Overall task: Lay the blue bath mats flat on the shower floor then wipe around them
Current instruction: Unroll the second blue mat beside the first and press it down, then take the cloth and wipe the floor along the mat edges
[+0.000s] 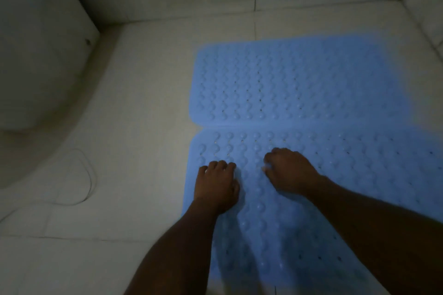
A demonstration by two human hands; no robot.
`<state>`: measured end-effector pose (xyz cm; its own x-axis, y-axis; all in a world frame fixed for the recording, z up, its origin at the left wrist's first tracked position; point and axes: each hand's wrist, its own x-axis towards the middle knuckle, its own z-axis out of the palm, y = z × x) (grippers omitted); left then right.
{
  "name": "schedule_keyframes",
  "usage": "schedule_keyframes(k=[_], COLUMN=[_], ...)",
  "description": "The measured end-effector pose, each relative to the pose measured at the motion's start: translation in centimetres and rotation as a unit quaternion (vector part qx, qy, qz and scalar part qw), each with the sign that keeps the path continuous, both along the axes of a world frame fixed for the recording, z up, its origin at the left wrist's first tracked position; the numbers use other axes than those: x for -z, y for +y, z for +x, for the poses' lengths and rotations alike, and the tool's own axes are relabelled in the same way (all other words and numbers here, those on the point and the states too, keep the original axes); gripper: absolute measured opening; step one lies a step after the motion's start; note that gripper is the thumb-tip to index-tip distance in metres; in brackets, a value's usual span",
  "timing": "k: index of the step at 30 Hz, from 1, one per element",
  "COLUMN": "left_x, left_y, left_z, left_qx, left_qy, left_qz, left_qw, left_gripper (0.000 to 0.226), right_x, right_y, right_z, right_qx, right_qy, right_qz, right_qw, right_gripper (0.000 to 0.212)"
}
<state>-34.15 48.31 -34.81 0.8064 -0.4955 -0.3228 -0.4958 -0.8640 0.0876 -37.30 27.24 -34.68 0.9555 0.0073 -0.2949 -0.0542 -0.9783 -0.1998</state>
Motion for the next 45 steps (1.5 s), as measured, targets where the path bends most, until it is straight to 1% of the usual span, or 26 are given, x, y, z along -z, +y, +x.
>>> schedule_keyframes(k=[2, 6, 8, 11, 15, 19, 23, 27, 31, 35, 40, 45], left_x=[-3.0, -11.0, -15.9, -22.9, -28.5, -30.9, -33.1, -39.2, -49.4, -63.7, -81.9, -95.9], left_y=[-2.1, -6.3, -8.1, -9.7, -10.6, -12.2, -13.6, -14.7, -15.9, -18.1, -21.9, -25.8], left_z=[2.7, 8.5, 10.6, 13.0, 16.3, 18.2, 19.6, 20.8, 21.6, 21.7, 19.3, 16.1], left_qx=[0.004, -0.023, 0.002, 0.040, 0.049, 0.060, 0.093, 0.099, 0.103, 0.114, 0.158, 0.202], left_qy=[-0.002, 0.040, 0.024, -0.023, -0.079, -0.105, -0.102, -0.081, -0.041, -0.024, -0.007, 0.005], left_qz=[-0.020, -0.111, -0.152, -0.201, -0.207, -0.217, -0.198, -0.190, -0.155, -0.147, -0.122, -0.069], left_qw=[1.000, 0.993, 0.988, 0.979, 0.974, 0.969, 0.970, 0.973, 0.982, 0.982, 0.980, 0.977], left_gripper=[0.040, 0.036, 0.032, 0.029, 0.027, 0.026, 0.027, 0.029, 0.029, 0.030, 0.032, 0.035], right_x=[-3.3, -11.9, -17.1, -24.2, -30.4, -33.3, -35.5, -41.5, -52.1, -65.2, -82.2, -96.9], right_y=[-1.9, -5.4, -6.5, -7.9, -10.2, -11.8, -12.6, -13.4, -14.7, -16.2, -18.3, -21.3], right_z=[3.1, 8.4, 10.1, 11.2, 12.5, 14.2, 15.6, 16.4, 16.7, 16.2, 13.5, 9.3], right_qx=[0.007, 0.025, 0.012, -0.009, -0.006, -0.008, -0.014, -0.016, -0.014, -0.002, 0.024, 0.028], right_qy=[0.016, -0.029, -0.058, -0.104, -0.142, -0.163, -0.167, -0.132, -0.088, -0.055, -0.035, -0.038], right_qz=[0.018, 0.022, 0.033, 0.032, 0.017, 0.012, 0.016, 0.012, -0.006, -0.012, -0.005, -0.039], right_qw=[1.000, 0.999, 0.998, 0.994, 0.990, 0.986, 0.986, 0.991, 0.996, 0.998, 0.999, 0.998], right_gripper=[0.033, 0.034, 0.034, 0.033, 0.031, 0.034, 0.033, 0.032, 0.033, 0.035, 0.039, 0.041])
